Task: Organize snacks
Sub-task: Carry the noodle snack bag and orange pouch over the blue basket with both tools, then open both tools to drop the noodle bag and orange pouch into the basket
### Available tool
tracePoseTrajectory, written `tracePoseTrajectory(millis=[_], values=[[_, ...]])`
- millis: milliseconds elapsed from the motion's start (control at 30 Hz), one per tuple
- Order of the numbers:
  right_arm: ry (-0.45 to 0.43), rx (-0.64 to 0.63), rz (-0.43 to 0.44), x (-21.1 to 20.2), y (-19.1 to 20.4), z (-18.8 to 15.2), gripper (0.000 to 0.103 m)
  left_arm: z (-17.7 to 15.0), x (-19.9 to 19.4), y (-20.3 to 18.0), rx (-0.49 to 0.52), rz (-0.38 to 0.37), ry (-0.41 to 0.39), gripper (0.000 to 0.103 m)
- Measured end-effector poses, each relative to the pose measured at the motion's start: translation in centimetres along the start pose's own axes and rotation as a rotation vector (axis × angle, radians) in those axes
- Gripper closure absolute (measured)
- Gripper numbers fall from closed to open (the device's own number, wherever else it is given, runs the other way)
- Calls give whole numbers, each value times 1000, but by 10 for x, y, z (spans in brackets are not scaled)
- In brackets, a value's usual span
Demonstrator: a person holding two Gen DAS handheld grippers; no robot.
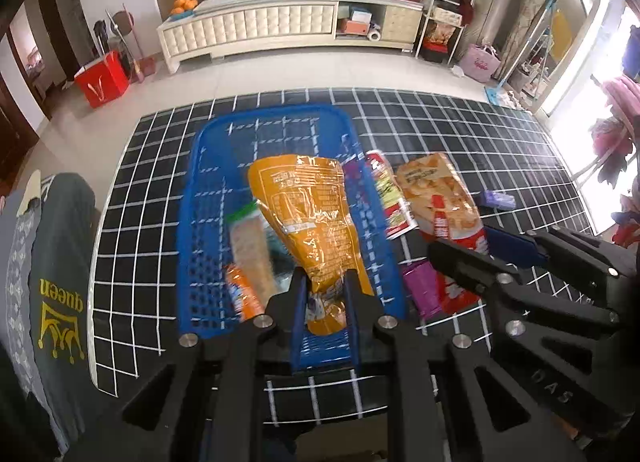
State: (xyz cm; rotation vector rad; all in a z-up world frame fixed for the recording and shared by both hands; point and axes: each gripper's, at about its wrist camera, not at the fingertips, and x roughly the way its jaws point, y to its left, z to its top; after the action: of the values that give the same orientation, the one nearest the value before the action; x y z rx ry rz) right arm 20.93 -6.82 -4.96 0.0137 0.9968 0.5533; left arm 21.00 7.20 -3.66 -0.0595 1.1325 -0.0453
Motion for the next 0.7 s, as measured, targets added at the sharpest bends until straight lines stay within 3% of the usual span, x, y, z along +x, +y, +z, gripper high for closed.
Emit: tracePoseTrajectory(millis=[267, 600, 700], values=[[66, -17, 18, 49, 31, -1, 70, -19, 29, 37, -25, 39, 68, 87], [150, -40, 12, 81, 35, -13, 70, -31, 56, 35, 41, 99, 123, 87], [153, -53, 3, 81, 39, -12, 70, -31, 61, 39, 24, 81, 141, 87]])
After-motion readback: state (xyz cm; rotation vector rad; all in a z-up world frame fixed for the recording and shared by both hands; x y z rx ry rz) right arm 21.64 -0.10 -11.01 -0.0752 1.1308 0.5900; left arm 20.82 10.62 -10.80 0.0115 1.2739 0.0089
